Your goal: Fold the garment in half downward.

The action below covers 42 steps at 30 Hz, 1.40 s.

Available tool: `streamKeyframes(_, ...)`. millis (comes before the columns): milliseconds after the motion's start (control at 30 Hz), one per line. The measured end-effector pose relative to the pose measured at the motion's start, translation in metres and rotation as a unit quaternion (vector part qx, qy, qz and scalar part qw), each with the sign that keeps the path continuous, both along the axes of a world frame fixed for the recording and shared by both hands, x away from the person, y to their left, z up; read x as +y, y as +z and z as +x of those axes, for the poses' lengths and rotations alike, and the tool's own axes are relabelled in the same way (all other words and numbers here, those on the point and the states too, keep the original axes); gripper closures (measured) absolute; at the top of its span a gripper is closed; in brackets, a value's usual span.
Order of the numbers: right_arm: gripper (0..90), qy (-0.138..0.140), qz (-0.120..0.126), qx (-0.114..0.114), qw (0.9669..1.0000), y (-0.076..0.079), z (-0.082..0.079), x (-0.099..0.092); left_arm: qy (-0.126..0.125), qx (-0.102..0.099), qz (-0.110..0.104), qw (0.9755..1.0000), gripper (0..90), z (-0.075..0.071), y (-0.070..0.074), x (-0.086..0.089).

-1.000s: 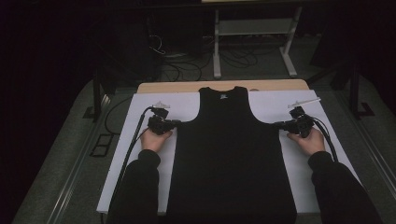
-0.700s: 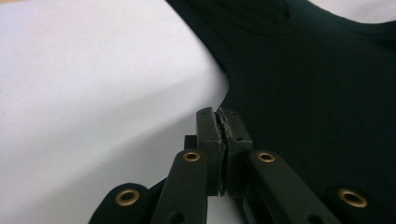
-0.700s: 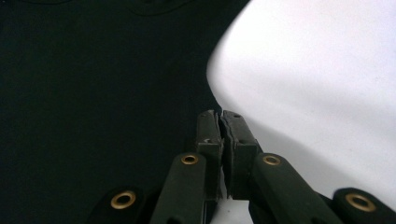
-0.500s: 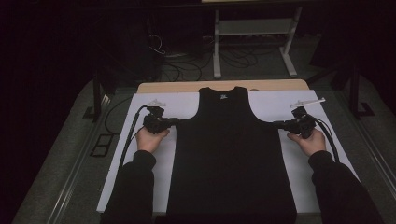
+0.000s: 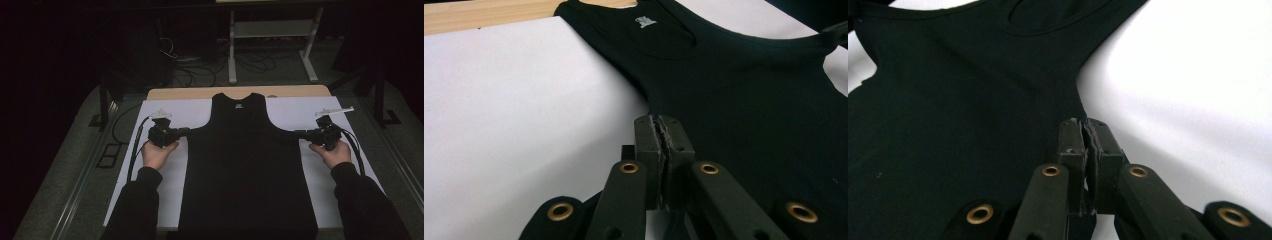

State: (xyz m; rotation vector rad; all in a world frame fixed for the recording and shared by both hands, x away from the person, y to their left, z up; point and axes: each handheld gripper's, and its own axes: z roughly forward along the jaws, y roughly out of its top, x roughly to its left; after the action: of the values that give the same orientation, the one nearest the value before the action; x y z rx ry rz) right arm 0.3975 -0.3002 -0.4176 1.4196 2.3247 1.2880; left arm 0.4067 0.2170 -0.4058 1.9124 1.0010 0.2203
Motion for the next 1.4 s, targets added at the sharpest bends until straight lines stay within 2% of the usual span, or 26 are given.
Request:
streamKeyframes(267, 85.0, 0.001, 0.003, -0.002, 1.0000, 0.004, -0.013, 0.001, -0.012, -0.002, -0.001, 0.9999, 86.8, -0.005, 0.002, 0.003)
streamKeyframes(433, 84.8, 0.003, 0.006, -0.007, 1.0000, 0.009, -0.022, 0.002, -0.014, -0.001, -0.017, 0.9997, 86.7, -0.012, 0.005, 0.005)
streamKeyframes(533, 84.7, 0.002, 0.000, -0.013, 0.9999, 0.009, -0.027, 0.001, -0.016, 0.006, -0.015, 0.9997, 86.5, -0.016, 0.004, 0.005)
streamKeyframes(600, 84.7, -0.001, 0.000, -0.008, 1.0000, 0.009, -0.029, -0.001, -0.020, 0.005, -0.010, 0.9997, 86.6, -0.018, 0.004, 0.004)
streamKeyframes(800, 84.7, -0.001, 0.009, -0.007, 0.9999, 0.007, -0.035, -0.003, -0.016, 0.006, -0.020, 0.9997, 86.5, -0.024, 0.003, 0.005)
streamKeyframes(1000, 84.7, -0.004, 0.014, -0.008, 0.9999, 0.008, -0.040, -0.004, -0.015, 0.010, -0.011, 0.9998, 86.6, -0.028, 0.001, 0.007)
streamKeyframes(1100, 84.7, -0.005, 0.017, -0.011, 0.9998, 0.010, -0.044, -0.005, -0.010, 0.011, -0.016, 0.9998, 86.6, -0.031, 0.000, 0.009)
streamKeyframes(1400, 84.4, -0.006, 0.028, -0.010, 0.9995, 0.010, -0.056, -0.008, -0.019, 0.016, -0.014, 0.9996, 86.5, -0.044, 0.001, 0.012)
